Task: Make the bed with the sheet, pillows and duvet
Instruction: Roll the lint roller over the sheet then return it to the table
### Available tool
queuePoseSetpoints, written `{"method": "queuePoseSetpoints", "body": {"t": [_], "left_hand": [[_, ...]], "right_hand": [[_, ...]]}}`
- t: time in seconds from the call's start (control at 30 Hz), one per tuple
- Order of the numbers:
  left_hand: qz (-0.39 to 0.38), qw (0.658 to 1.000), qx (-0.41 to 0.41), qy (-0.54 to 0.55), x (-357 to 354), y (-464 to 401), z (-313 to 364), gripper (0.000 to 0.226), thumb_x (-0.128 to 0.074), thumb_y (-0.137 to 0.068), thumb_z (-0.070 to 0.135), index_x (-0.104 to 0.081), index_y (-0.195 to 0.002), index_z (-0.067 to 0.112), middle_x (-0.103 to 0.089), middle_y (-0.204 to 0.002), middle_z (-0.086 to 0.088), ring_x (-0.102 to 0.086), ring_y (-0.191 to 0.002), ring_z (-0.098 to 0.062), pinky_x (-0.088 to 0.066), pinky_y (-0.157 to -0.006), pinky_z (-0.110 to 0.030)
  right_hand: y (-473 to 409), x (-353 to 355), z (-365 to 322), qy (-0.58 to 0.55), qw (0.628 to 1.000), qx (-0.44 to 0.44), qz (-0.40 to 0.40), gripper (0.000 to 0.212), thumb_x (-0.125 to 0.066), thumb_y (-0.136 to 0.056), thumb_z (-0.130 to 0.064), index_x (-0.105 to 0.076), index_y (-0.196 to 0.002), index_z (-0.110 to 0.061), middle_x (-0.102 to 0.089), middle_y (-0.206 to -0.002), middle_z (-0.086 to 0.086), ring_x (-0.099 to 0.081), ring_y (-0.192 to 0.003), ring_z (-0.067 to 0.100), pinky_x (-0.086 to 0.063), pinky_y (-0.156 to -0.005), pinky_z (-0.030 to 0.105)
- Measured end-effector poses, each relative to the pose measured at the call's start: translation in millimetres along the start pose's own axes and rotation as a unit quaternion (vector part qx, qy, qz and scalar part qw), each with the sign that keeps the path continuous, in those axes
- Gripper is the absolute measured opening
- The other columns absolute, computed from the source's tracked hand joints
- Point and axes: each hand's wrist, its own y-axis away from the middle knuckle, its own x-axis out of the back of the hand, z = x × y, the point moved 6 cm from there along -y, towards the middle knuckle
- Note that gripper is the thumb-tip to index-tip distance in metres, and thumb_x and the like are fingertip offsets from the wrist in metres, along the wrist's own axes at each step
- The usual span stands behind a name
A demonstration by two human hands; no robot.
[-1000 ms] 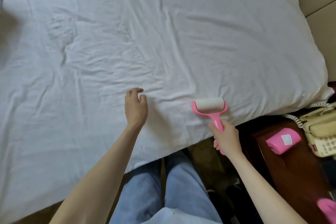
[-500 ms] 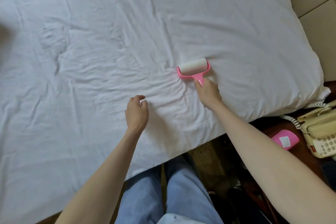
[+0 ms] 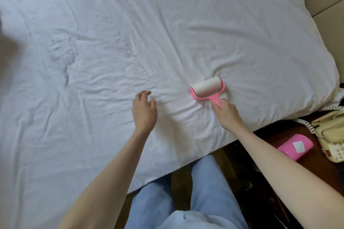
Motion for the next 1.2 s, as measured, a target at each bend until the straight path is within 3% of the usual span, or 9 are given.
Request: {"method": "queuePoseSetpoints", "body": {"t": [0.17, 0.4, 0.63, 0.7, 0.77, 0.83, 0.93, 1.03, 1.2], "left_hand": [[0.048, 0.998, 0.017, -0.024, -1.3, -45.3, 13.4, 0.042, -0.042, -0.091, 0.009, -0.051, -0.132, 0.016, -0.036, -0.149, 0.003, -0.038, -0.126, -0.020, -0.028, -0.097, -0.028], [0.121, 0.990, 0.046, -0.051, 6.4, -119.3, 34.5, 0.048, -0.045, -0.091, 0.008, -0.045, -0.139, 0.014, -0.027, -0.156, -0.003, -0.028, -0.139, -0.026, -0.027, -0.105, -0.042], [0.130, 0.986, 0.025, -0.098, 29.0, -202.4, 57.0, 0.054, -0.041, -0.094, 0.013, -0.034, -0.147, 0.020, -0.017, -0.160, 0.002, -0.015, -0.147, -0.019, -0.018, -0.110, -0.038], [0.135, 0.984, 0.007, -0.118, 34.1, -230.6, 62.0, 0.054, -0.039, -0.094, 0.015, -0.033, -0.148, 0.020, -0.017, -0.160, 0.001, -0.014, -0.147, -0.019, -0.016, -0.111, -0.038], [0.133, 0.983, 0.001, -0.127, 39.0, -261.8, 68.0, 0.055, -0.039, -0.094, 0.016, -0.031, -0.148, 0.019, -0.016, -0.160, -0.001, -0.012, -0.148, -0.021, -0.012, -0.113, -0.041], [0.136, 0.983, -0.003, -0.125, 45.1, -293.8, 76.3, 0.055, -0.038, -0.095, 0.015, -0.030, -0.149, 0.018, -0.014, -0.161, -0.002, -0.009, -0.148, -0.021, -0.007, -0.115, -0.042], [0.155, 0.980, -0.028, -0.122, 57.1, -337.3, 95.7, 0.055, -0.036, -0.095, 0.017, -0.028, -0.150, 0.017, -0.014, -0.161, -0.001, -0.010, -0.148, -0.019, -0.005, -0.116, -0.040], [0.174, 0.974, -0.033, -0.137, 71.3, -377.9, 106.1, 0.055, -0.036, -0.096, 0.019, -0.027, -0.150, 0.018, -0.014, -0.161, 0.002, -0.010, -0.148, -0.018, -0.007, -0.116, -0.040], [0.200, 0.964, -0.004, -0.172, 80.4, -415.5, 98.8, 0.059, -0.013, -0.094, 0.033, -0.023, -0.152, 0.021, -0.015, -0.160, 0.007, -0.011, -0.148, -0.019, -0.007, -0.115, -0.043]], "right_hand": [[-63.5, 9.4, -59.3, -0.015, 1.000, 0.023, 0.006, 0.040, -0.041, -0.100, -0.042, -0.047, -0.099, -0.003, -0.058, -0.107, 0.028, -0.054, -0.101, 0.045, -0.042, -0.078, 0.044], [-149.7, 37.7, -147.6, -0.021, 0.998, 0.053, 0.001, 0.044, -0.039, -0.100, -0.045, -0.049, -0.103, -0.001, -0.059, -0.105, 0.023, -0.056, -0.097, 0.042, -0.041, -0.071, 0.038], [-231.7, 63.2, -249.7, -0.008, 0.996, 0.087, 0.022, 0.042, -0.040, -0.098, -0.045, -0.049, -0.101, -0.004, -0.058, -0.109, 0.024, -0.059, -0.096, 0.045, -0.052, -0.079, 0.053], [-254.5, 70.2, -275.1, 0.002, 0.996, 0.093, 0.013, 0.040, -0.038, -0.098, -0.046, -0.046, -0.098, -0.007, -0.058, -0.108, 0.021, -0.061, -0.092, 0.044, -0.054, -0.067, 0.048], [-277.9, 75.3, -297.5, 0.004, 0.995, 0.098, 0.009, 0.038, -0.038, -0.098, -0.045, -0.043, -0.094, -0.008, -0.057, -0.105, 0.020, -0.063, -0.086, 0.039, -0.046, -0.047, 0.034], [-298.3, 80.7, -319.0, 0.006, 0.994, 0.109, 0.012, 0.037, -0.038, -0.098, -0.044, -0.041, -0.093, -0.008, -0.058, -0.106, 0.021, -0.063, -0.086, 0.039, -0.040, -0.044, 0.028], [-324.1, 86.6, -352.6, 0.017, 0.992, 0.124, 0.021, 0.037, -0.038, -0.098, -0.046, -0.040, -0.094, -0.009, -0.057, -0.107, 0.020, -0.062, -0.089, 0.040, -0.049, -0.054, 0.036], [-349.3, 87.0, -384.7, 0.029, 0.988, 0.146, 0.033, 0.039, -0.037, -0.098, -0.048, -0.042, -0.096, -0.009, -0.058, -0.110, 0.022, -0.062, -0.093, 0.043, -0.054, -0.076, 0.052], [-389.6, 88.8, -434.4, 0.025, 0.984, 0.168, 0.057, 0.049, -0.037, -0.098, -0.049, -0.048, -0.110, -0.004, -0.057, -0.111, 0.021, -0.060, -0.094, 0.044, -0.053, -0.080, 0.054]]}}
